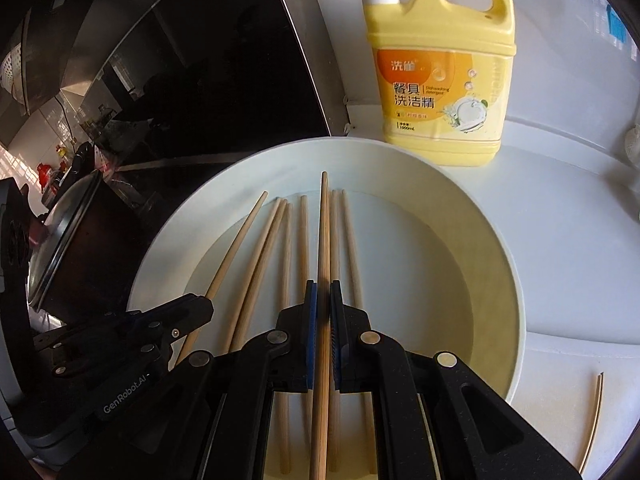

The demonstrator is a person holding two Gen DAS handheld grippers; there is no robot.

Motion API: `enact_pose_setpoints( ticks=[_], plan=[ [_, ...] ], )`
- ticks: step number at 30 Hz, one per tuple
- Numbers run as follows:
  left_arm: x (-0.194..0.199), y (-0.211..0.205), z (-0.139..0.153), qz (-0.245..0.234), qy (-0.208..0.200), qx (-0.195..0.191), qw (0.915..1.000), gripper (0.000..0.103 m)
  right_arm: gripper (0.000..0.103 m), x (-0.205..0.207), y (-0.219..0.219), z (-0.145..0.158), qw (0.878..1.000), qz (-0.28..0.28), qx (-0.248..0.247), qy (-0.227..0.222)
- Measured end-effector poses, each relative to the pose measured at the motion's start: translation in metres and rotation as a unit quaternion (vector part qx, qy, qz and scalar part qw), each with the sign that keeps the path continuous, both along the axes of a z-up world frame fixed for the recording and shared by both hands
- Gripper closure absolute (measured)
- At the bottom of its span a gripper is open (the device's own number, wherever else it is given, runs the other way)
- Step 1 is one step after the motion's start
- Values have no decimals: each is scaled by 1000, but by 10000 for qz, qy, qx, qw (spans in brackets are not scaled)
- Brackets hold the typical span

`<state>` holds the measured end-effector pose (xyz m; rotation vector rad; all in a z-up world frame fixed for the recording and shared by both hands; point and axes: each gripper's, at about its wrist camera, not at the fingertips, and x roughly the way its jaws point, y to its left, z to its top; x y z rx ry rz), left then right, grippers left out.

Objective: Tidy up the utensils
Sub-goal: 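Carry both held chopsticks up and over the white water basin, then open both tools to drop the chopsticks into the basin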

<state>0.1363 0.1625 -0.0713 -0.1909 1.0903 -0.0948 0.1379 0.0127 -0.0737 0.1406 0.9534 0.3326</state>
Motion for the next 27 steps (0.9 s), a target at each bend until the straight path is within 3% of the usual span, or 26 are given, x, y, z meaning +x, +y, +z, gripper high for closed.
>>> enact_pose_setpoints(
  ticks=[12, 14, 16, 21, 23, 27],
  plan=[
    [14, 0, -16, 77, 285, 40, 9996, 92, 95, 20, 5, -21, 9987, 89, -20, 496],
    [14, 0, -16, 92, 289, 65, 9995, 73, 84, 22, 4, -20, 9988, 82, -20, 486],
    [13, 1, -13, 150, 239, 107, 9995, 58, 84, 20, 1, -16, 9992, 58, -49, 397],
    [9, 5, -6, 187, 153, 242, 9994, 48, 84, 13, -8, -9, 9996, -43, -12, 293],
    [6, 8, -4, 245, 131, 265, 9993, 40, 81, 9, -11, -7, 9996, -92, 6, 281],
    [1, 15, 0, 317, 114, 263, 9991, 33, 76, 0, -15, -3, 9996, -173, -5, 234]
  ],
)
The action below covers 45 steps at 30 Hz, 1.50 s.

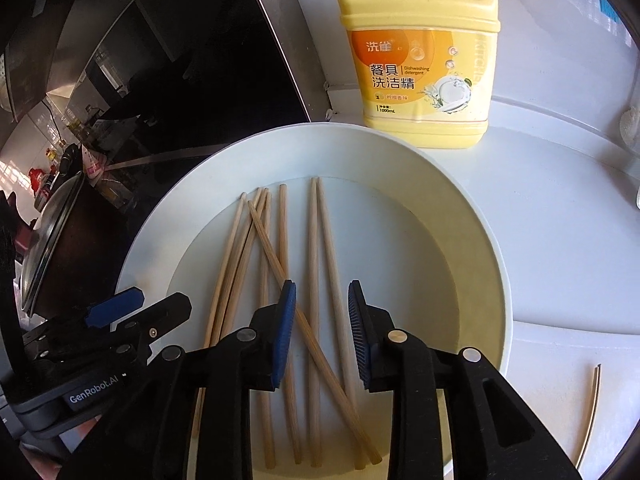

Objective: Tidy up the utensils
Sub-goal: 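Open both tools to drop the chopsticks into the basin, then move both open tools back over the last chopsticks on the board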

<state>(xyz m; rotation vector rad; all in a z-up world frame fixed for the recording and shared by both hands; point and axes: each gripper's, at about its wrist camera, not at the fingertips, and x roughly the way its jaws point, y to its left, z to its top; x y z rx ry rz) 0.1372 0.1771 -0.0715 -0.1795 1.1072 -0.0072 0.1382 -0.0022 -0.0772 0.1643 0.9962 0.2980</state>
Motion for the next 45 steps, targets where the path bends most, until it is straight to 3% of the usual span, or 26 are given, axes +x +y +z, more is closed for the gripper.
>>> enact_pose_setpoints(
  ticks=[9, 25, 30, 37, 45],
  plan=[
    [-13, 8, 10, -5, -103, -21, 9999, 21, 66, -23, -1, 15, 9998, -77, 41, -184],
    [-34, 15, 22, -262, -270, -154, 9992, 18, 56, -67, -3, 29, 9979, -397, 56, -505],
    [-43, 6, 30, -449, -406, -124, 9981, 13, 50, -91, -10, 36, 9965, -559, 44, -619],
    [-55, -26, 38, -762, -517, -71, 9957, 9, 39, -139, -49, 40, 9927, -939, -42, -758],
    [-80, -98, 48, -1160, -761, -156, 9902, 7, 39, -193, -135, 20, 9848, -1620, -260, -572]
  ],
)
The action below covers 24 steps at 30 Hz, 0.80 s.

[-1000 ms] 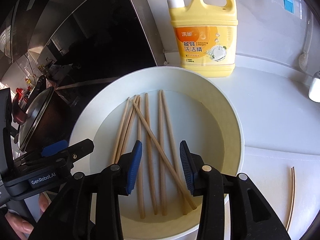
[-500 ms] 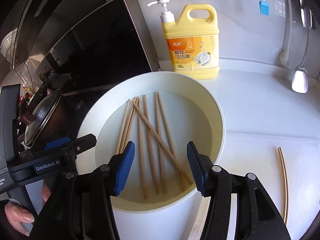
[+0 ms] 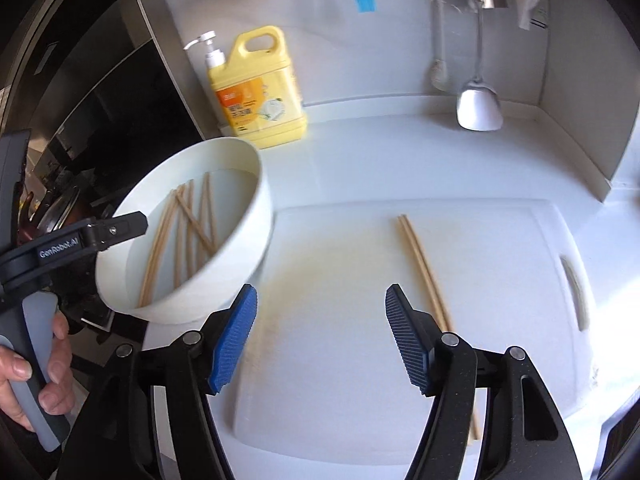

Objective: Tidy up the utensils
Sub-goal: 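Move both open tools back over the last chopsticks on the board, then position both open tools over the two separate remaining chopsticks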

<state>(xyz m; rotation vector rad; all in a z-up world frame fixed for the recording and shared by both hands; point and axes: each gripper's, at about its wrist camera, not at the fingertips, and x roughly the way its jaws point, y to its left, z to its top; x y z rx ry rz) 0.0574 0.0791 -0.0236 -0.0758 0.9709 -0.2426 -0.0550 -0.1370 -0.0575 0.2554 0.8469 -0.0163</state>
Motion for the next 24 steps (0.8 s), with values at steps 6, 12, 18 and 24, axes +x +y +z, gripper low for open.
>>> enact_pose_setpoints(
  ticks=[6, 12, 18, 24],
  plan=[
    [-27, -64, -7, -66, -40, -155, 9998, 7, 39, -35, -72, -27, 9998, -169, -113, 6],
    [-67, -102, -20, 382, 56, -142, 9992, 7, 39, -58, -119, -51, 9998, 181, -111, -41],
    [-98, -119, -27, 642, 150, 183, 9977, 7, 39, -55, -133, -68, 9991, 413, 114, -74],
    [-110, -125, -39, 592, -94, 387, 9975, 7, 39, -46, -127, -75, 9988, 336, 149, -319]
  ],
)
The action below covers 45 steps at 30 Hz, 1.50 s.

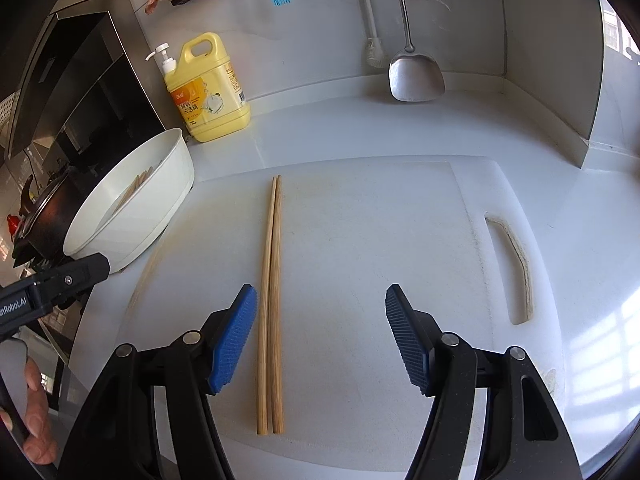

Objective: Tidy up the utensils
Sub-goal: 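Position both open tools over the two separate remaining chopsticks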

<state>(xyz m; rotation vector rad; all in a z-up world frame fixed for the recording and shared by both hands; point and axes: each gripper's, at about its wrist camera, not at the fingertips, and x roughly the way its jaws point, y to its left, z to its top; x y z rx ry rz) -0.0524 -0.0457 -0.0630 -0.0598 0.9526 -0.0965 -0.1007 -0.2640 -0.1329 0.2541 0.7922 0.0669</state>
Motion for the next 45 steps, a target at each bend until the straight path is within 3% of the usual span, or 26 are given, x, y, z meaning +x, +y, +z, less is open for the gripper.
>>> enact_pose_setpoints(
  ticks=[10, 19, 36, 45],
  plan=[
    [-2, 7, -24, 204, -147, -58, 9997, 7, 39, 10, 4, -19, 9996, 110, -240, -61],
    [0, 8, -28, 298, -122, -117, 9994, 7, 39, 14, 7, -22, 9991, 190, -391, -19],
    [-2, 9, -32, 303, -74, -145, 9994, 7, 39, 18, 27, -26, 9929, 356, -1139, -27],
    [-3, 8, -33, 308, -58, -218, 9993, 7, 39, 29, 33, -24, 9921, 324, -1211, 14]
  ],
)
